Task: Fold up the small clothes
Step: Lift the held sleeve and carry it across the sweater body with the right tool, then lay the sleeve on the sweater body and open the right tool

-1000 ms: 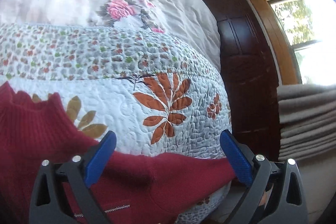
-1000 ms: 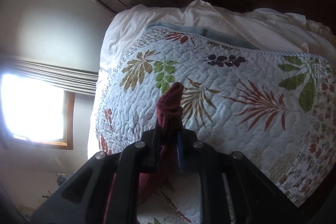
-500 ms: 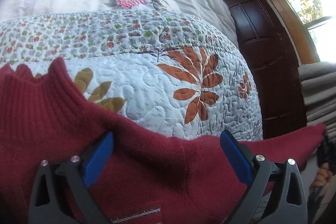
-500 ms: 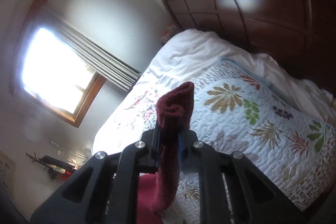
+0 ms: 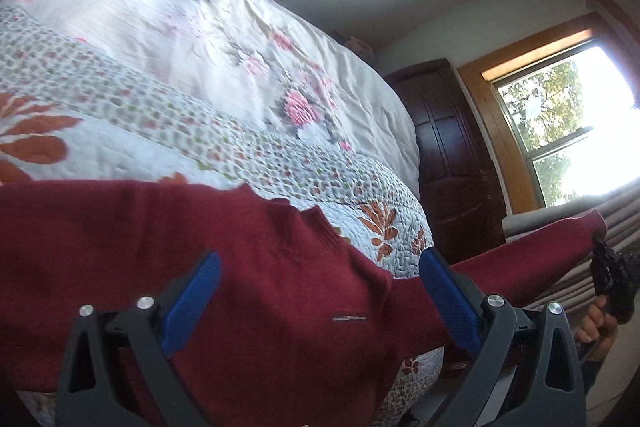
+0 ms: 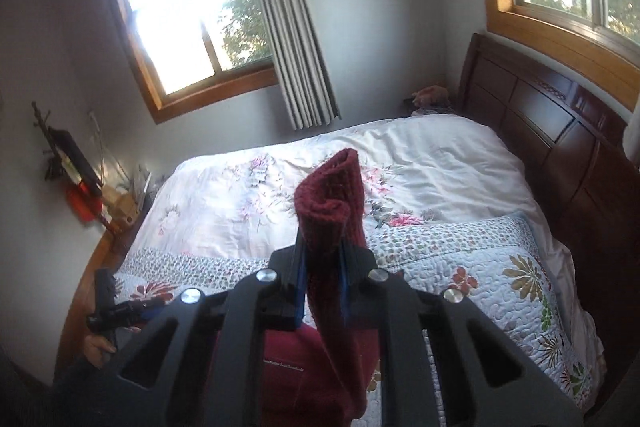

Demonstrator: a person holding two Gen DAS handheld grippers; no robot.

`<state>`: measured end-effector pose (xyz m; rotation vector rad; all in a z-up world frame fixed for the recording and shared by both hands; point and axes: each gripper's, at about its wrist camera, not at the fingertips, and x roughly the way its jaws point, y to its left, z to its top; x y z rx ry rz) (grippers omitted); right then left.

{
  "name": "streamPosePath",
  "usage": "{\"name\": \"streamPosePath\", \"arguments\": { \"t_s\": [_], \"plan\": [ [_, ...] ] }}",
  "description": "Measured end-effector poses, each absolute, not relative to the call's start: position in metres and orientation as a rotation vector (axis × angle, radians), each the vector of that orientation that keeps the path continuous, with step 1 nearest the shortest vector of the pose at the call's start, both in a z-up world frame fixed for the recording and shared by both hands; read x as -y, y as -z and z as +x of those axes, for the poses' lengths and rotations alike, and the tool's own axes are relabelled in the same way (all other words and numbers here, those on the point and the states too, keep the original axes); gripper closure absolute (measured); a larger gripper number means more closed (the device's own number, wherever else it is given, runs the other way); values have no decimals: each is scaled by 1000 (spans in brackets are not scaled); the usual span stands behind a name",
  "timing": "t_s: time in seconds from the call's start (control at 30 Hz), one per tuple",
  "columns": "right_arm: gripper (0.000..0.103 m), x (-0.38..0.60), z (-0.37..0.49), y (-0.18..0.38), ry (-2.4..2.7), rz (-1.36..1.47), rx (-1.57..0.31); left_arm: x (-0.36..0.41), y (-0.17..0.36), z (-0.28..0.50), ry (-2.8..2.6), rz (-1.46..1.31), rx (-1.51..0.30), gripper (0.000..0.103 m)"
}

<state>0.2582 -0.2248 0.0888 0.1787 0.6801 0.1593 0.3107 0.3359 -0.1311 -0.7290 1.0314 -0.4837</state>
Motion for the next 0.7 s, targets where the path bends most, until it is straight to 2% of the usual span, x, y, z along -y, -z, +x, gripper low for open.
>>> {"name": "streamPosePath", "arguments": {
  "t_s": [0.23,0.47,0.7],
  "plan": [
    [91,87,275,-35,-197,-53,-797,-421,141,267,414,-794,-1005,4],
    [91,-57,267,76,-238,-333,-942,-440,160,238,415,-834,-1024,4],
    [91,-139,256,175,-277,-501,-1044,-441,174,217,411,-855,-1052,4]
  ]
}}
